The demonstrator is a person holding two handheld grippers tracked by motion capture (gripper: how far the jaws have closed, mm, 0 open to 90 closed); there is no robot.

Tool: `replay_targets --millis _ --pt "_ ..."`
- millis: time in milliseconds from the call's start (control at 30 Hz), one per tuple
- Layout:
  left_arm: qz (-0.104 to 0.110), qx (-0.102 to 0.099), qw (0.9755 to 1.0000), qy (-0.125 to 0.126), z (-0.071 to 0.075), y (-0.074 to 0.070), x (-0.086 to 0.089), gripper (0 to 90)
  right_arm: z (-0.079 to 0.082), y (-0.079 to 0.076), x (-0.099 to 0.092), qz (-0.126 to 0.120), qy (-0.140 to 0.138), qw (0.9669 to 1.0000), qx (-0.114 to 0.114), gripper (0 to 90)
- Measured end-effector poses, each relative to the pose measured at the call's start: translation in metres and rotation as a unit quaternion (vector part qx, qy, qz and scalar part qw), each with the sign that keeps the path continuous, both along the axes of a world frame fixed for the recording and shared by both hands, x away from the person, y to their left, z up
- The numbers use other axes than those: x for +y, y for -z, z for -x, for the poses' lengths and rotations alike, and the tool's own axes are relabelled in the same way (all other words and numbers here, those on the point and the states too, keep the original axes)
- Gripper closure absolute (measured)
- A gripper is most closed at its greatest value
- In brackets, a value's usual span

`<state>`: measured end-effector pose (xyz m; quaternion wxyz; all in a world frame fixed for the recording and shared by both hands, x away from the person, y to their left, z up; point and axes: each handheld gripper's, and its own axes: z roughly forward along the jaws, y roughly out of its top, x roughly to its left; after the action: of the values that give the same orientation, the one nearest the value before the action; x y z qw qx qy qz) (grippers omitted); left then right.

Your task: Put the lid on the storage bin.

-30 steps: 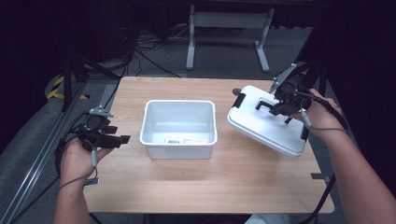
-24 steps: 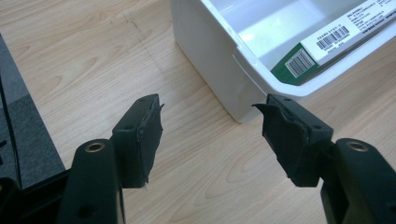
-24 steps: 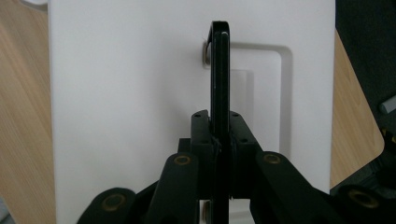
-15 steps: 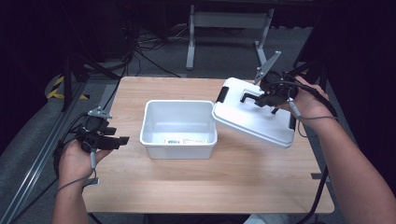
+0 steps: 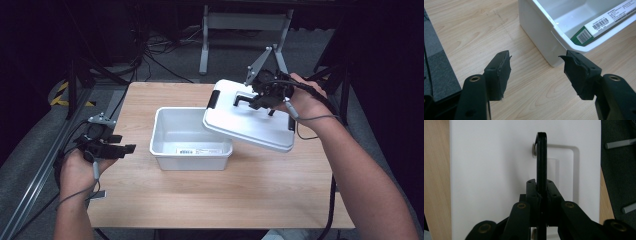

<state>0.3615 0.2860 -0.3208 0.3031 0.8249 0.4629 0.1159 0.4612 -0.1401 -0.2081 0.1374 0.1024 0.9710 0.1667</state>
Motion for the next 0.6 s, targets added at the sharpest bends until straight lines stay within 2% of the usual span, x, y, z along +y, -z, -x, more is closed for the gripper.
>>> replay_targets --millis 100,167,267,333,600 --pt "0.001 0.006 1.0 0.005 -0.001 0.001 0.001 37.5 -0.001 0.0 0.012 -0.002 -0.011 0.9999 0.004 83.9" --pt "-0.006 0.011 0.9999 0.009 -0.001 0.001 0.003 37.3 -0.003 -0.001 0.021 -0.001 -0.02 0.9998 0.001 83.9" --pt "-0.006 0.018 0.9998 0.006 -0.001 0.002 0.005 37.1 -0.006 -0.001 0.033 -0.005 -0.032 0.9995 0.002 83.9" --pt "-0.006 0.017 0.9998 0.008 -0.002 0.003 0.008 37.1 -0.008 -0.001 0.042 -0.01 -0.037 0.9993 0.006 83.9" --pt "0.005 0.014 0.9999 0.006 -0.004 0.002 0.013 37.1 -0.013 0.004 0.075 -0.003 -0.061 0.9981 0.009 83.9"
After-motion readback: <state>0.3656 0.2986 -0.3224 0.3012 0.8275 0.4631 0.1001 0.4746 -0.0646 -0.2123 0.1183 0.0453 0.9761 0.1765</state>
